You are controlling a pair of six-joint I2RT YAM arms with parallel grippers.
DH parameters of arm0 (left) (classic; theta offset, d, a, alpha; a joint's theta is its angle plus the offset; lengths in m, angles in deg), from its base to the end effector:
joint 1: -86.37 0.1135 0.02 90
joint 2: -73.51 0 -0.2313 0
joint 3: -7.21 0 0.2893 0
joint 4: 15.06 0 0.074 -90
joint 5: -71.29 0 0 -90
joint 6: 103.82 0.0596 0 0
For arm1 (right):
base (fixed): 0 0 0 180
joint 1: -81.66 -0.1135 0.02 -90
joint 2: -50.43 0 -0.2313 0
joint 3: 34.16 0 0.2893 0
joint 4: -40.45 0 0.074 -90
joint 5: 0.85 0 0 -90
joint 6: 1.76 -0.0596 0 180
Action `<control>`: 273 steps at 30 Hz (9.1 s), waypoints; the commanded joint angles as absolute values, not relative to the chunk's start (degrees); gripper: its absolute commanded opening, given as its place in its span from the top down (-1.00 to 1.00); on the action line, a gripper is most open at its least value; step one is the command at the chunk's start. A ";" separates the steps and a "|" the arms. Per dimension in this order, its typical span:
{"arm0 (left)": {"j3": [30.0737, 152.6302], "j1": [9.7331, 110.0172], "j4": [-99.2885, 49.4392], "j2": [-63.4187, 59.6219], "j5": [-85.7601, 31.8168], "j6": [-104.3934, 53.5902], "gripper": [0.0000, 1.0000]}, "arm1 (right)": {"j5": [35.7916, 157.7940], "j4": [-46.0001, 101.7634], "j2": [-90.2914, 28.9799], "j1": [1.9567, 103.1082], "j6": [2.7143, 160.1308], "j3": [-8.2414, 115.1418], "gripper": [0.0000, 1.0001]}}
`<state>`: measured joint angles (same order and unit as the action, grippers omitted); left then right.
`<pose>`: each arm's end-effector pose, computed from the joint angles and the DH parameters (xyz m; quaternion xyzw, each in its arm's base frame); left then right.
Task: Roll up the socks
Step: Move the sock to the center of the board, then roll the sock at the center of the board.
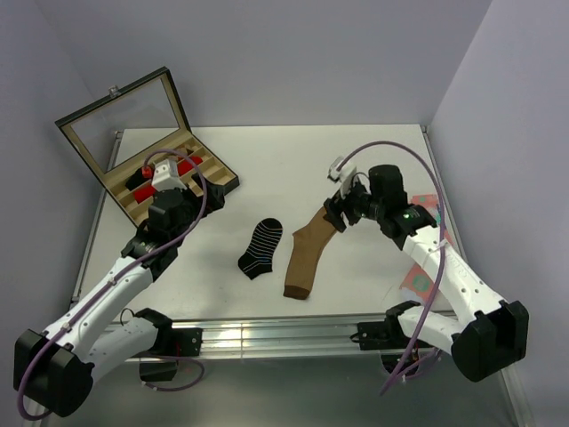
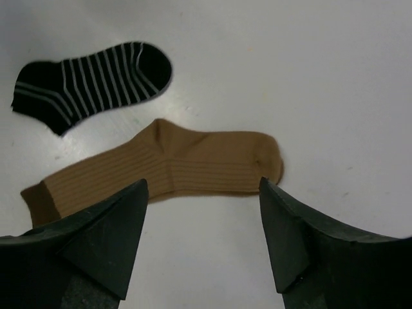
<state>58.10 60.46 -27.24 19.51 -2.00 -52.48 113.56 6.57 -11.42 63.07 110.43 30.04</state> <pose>0.2768 -0.1154 0.2504 -0.1749 0.7718 -0.2230 0.5692 0.2853 0.1219 0.2622 -0.3939 0.7635 0.1694 0.4829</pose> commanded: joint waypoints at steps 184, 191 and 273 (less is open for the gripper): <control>45.64 50.16 32.64 -16.92 -46.12 -41.24 0.09 | 140.57 -20.30 -66.82 54.06 107.04 55.42 0.75; 45.73 49.81 37.39 -21.58 -50.79 -42.56 0.05 | 141.36 -21.62 -67.61 54.50 107.84 56.30 0.78; 57.15 43.40 7.44 -28.80 -39.54 -43.97 0.99 | 135.65 -17.14 -66.04 58.02 104.85 53.84 0.52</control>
<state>54.16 44.64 16.92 -31.50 -43.77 -45.66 138.03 -19.68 -68.05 57.54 106.24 54.35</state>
